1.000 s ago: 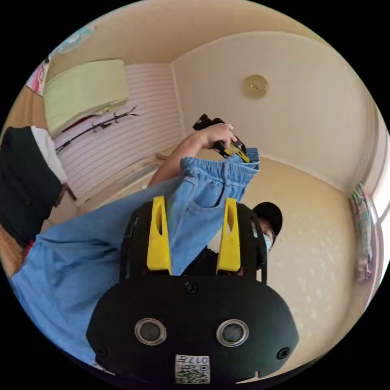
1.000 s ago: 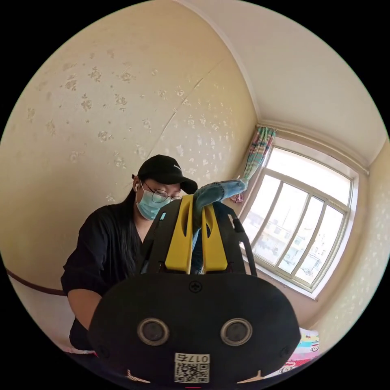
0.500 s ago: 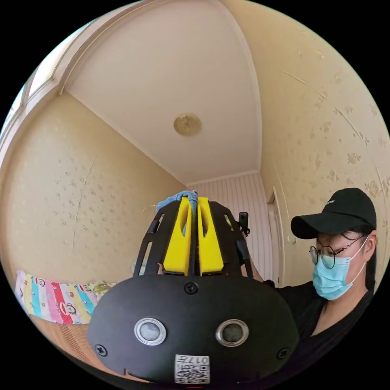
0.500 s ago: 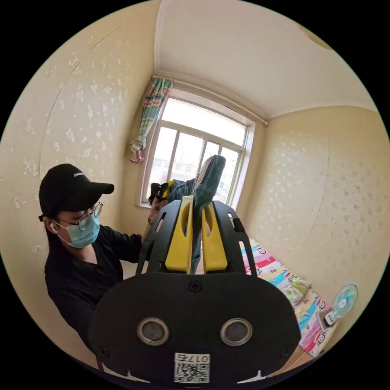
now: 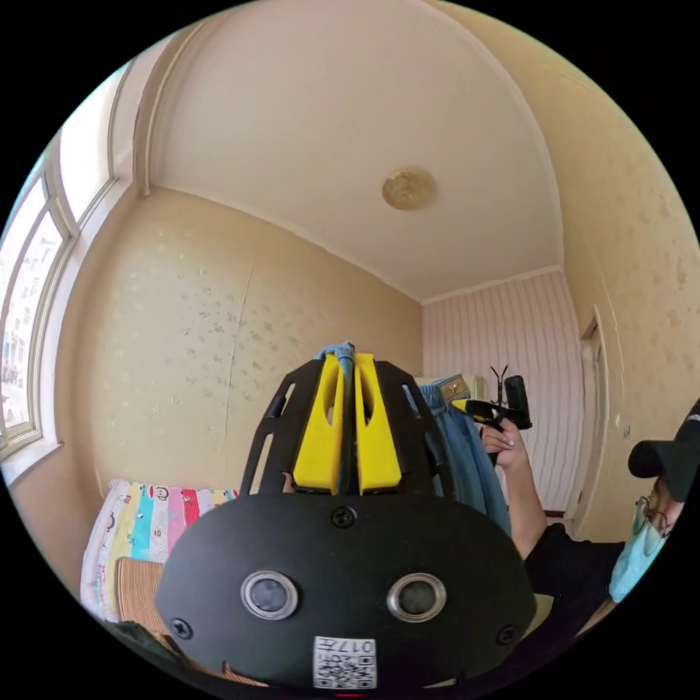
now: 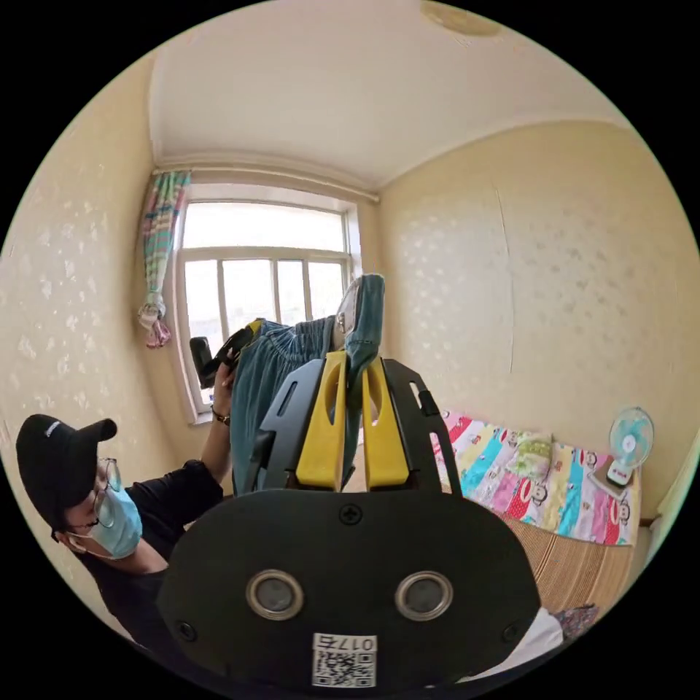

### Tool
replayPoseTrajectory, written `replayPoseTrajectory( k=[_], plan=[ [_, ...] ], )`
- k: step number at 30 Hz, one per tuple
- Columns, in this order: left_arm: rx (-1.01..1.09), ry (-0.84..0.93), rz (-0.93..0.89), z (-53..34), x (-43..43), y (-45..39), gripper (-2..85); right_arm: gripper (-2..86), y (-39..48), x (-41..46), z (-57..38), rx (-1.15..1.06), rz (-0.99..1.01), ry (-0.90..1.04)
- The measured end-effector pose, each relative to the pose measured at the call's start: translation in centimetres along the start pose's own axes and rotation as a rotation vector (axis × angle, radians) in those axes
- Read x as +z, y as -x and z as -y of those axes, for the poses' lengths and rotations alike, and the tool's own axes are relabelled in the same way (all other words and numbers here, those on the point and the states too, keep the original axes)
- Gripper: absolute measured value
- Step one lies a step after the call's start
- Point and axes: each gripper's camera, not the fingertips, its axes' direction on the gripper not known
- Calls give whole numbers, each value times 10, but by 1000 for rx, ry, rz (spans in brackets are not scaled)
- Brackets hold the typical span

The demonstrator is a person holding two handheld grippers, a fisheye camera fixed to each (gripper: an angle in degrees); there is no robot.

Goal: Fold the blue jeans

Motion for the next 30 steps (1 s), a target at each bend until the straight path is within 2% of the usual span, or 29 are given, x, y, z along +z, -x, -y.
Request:
replayPoseTrajectory(
  k=[4, 7, 8, 11, 13, 16, 20, 24, 26, 28, 30],
  plan=[
    [-153, 217, 160, -59, 154, 124, 3, 37, -156, 158, -18, 250, -65, 118],
    [-111, 351, 332, -96, 269, 209, 27, 69, -254, 253, -34, 375, -234, -41],
    [-164, 409, 393, -121, 299, 241, 56, 77, -284, 280, -56, 471, -282, -98],
    [-204, 597, 328, -211, 347, 299, 133, 94, -327, 350, -139, 602, -313, -59],
    [-131, 720, 386, -280, 356, 314, 136, 94, -330, 387, -198, 509, -357, 48],
    [-63, 964, 389, -404, 348, 329, 135, 92, -314, 434, -312, 333, -397, 289],
    [-325, 1124, 255, -541, 275, 329, 135, 90, -269, 452, -463, 334, -238, 555],
    [-512, 1128, 218, -597, 186, 275, 134, 88, -209, 437, -537, 414, 1, 653],
    [-623, 1028, 207, -602, 127, 216, 131, 89, -164, 425, -565, 420, 126, 695],
    [-644, 968, 194, -603, 98, 170, 122, 90, -132, 420, -584, 399, 146, 760],
    [-630, 992, 213, -606, 86, 130, 113, 90, -107, 414, -601, 410, 129, 809]
  ],
)
